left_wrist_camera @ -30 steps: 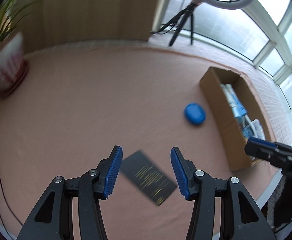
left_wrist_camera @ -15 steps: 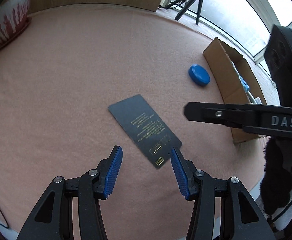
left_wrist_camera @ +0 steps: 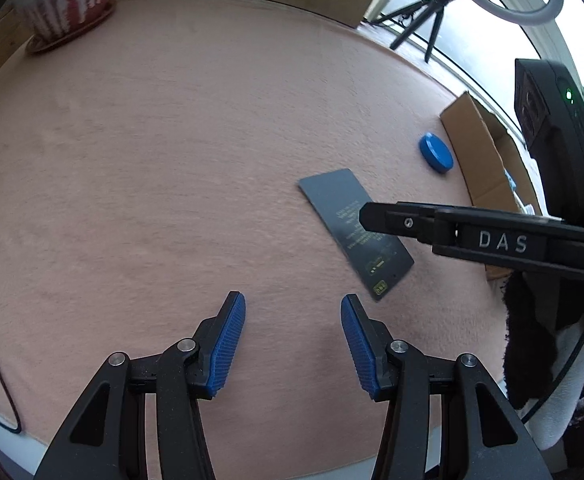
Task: Organize objects
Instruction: 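Lower the right gripper onto the black card and close on its edge, then carry the black card with the right gripper into the box and release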
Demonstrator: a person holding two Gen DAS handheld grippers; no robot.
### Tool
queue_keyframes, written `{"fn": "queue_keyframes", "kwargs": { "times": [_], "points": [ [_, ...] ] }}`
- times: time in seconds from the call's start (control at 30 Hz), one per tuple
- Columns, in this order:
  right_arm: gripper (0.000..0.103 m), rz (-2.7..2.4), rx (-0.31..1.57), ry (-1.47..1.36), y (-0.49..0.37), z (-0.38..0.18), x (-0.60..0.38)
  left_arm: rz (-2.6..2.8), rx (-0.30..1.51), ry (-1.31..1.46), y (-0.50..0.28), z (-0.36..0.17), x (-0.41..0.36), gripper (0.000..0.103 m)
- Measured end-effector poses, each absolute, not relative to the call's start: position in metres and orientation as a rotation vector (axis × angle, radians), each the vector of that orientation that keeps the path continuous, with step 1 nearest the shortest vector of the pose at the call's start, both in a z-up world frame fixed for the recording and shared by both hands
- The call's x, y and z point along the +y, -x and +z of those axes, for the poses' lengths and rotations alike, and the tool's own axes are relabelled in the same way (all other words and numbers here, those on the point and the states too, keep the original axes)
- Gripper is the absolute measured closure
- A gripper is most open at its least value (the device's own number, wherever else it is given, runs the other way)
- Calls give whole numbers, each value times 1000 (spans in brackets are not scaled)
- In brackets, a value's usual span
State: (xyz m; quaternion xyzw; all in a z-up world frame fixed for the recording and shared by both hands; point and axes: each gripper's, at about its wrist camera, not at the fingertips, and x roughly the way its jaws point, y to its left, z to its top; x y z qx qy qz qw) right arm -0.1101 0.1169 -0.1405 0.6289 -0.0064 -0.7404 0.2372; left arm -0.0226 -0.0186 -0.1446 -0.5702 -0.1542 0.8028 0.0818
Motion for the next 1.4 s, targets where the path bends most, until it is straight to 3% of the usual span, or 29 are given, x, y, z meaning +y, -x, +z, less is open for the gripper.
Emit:
{"fn": "queue_keyframes", "kwargs": {
  "times": [0.17,0.43,0.6,1.03,1.4],
  "points": [
    [64,-2020,70,-1718,104,-140,102,2406,-497,1696,22,-142,-32,49],
    [57,-2063,413,-1647,85,-140,73,2410,-525,1698,22,-142,-46,49],
    [57,-2056,518,-1625,81,-140,66,2420,-536,1691,24,-141,-52,49],
    [57,-2008,568,-1627,77,-140,59,2433,-550,1685,28,-141,-57,49],
    [57,-2070,468,-1598,80,-121,83,2434,-525,1678,36,-140,-51,49]
  ]
}}
